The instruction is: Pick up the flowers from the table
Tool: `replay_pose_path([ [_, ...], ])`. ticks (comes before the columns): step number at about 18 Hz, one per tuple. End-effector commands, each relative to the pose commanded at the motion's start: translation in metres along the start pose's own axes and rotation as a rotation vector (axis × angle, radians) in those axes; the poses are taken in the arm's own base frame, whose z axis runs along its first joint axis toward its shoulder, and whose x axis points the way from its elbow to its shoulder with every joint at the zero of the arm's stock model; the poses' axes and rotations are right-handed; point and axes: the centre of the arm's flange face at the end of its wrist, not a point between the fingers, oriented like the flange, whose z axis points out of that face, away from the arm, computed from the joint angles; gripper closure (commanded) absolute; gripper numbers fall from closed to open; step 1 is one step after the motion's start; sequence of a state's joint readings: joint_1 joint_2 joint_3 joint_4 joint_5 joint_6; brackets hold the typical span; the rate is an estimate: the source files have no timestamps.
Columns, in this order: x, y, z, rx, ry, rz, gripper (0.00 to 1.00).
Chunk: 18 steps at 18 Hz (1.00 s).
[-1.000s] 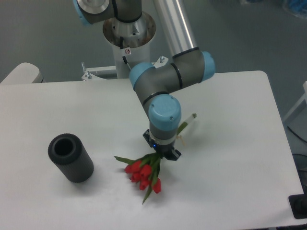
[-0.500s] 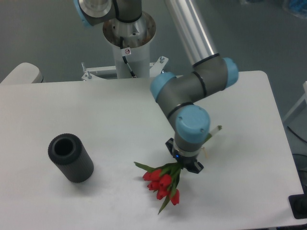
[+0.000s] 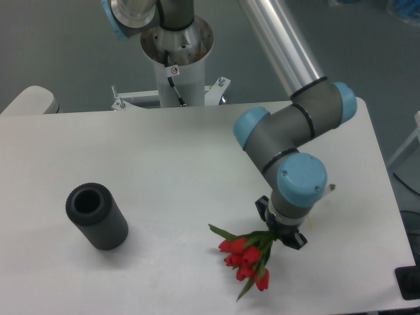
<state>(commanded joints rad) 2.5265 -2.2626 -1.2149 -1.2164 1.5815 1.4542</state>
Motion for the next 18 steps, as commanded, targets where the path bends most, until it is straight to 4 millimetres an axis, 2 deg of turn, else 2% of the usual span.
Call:
replay_pose_path([
  [18,0.004,-0.0022,0.0036,-0.008,0.005,0.006,1.0],
])
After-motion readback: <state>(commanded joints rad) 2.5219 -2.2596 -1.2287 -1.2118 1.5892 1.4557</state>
